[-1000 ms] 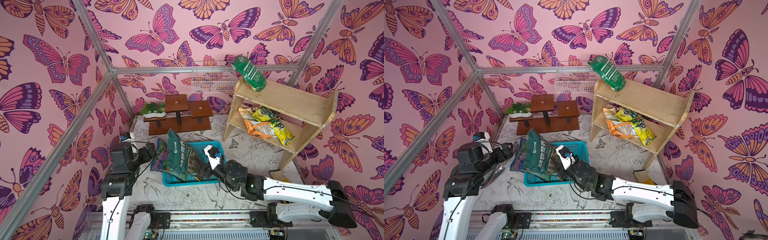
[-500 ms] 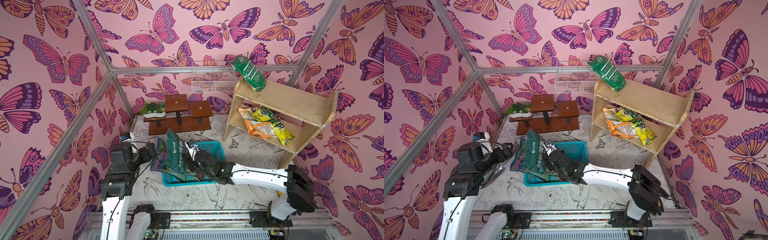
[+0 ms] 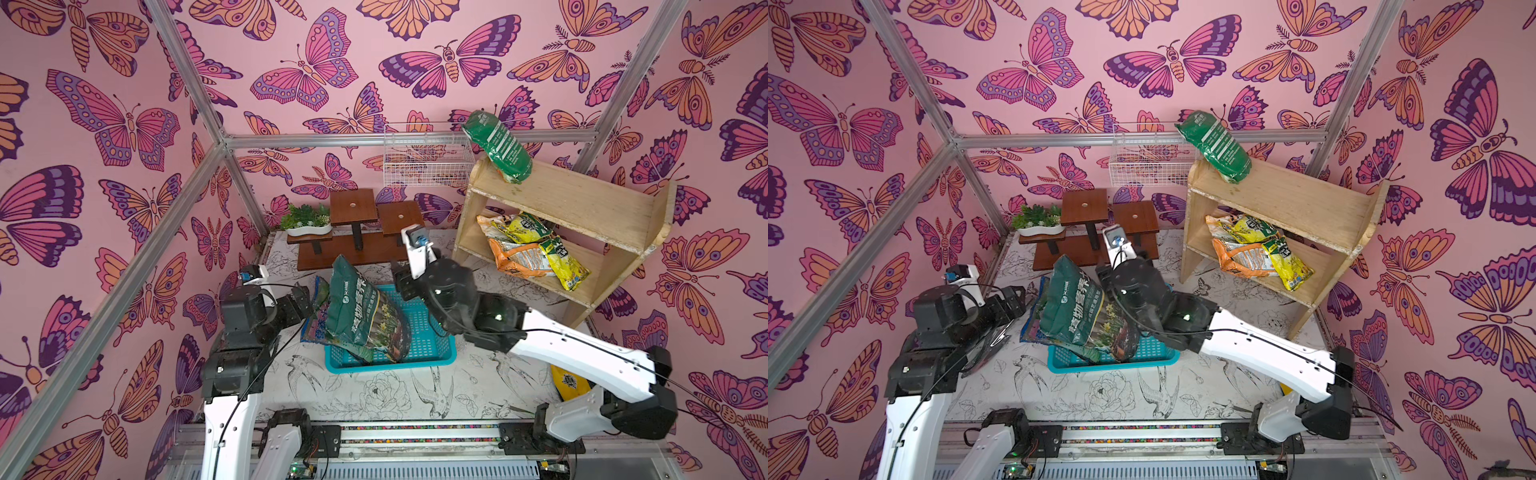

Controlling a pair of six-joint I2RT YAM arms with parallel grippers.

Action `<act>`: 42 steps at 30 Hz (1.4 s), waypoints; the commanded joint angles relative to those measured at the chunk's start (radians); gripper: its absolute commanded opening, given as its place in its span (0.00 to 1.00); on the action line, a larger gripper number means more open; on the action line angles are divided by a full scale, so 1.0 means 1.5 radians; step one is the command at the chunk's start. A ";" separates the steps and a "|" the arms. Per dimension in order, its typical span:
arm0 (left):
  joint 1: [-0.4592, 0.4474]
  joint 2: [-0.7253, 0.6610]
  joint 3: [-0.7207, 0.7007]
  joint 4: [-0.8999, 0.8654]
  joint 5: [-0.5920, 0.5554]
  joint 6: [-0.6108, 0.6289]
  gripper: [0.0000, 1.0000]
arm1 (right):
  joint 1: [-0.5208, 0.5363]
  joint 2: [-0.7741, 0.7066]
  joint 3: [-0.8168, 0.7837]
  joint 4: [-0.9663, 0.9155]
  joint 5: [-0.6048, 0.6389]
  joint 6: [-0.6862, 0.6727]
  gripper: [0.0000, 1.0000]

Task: Take down the fertilizer bag from the shelf
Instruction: Pick up the fertilizer bag from the shelf.

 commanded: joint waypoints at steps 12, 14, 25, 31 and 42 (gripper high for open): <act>0.005 -0.005 -0.010 0.007 0.007 -0.002 1.00 | -0.204 0.017 0.277 -0.299 0.091 -0.093 0.82; 0.005 -0.005 -0.010 0.008 0.007 -0.002 1.00 | -0.248 0.040 0.324 -0.344 0.073 -0.081 0.85; 0.005 -0.008 -0.009 0.007 0.011 -0.003 1.00 | -0.312 0.193 0.506 -0.373 0.087 -0.191 0.94; 0.005 -0.009 -0.010 0.008 0.014 -0.003 1.00 | -0.319 0.274 0.575 -0.350 0.121 -0.268 0.96; 0.005 -0.012 -0.010 0.008 0.020 -0.005 1.00 | -0.371 0.326 0.610 -0.314 0.110 -0.305 0.98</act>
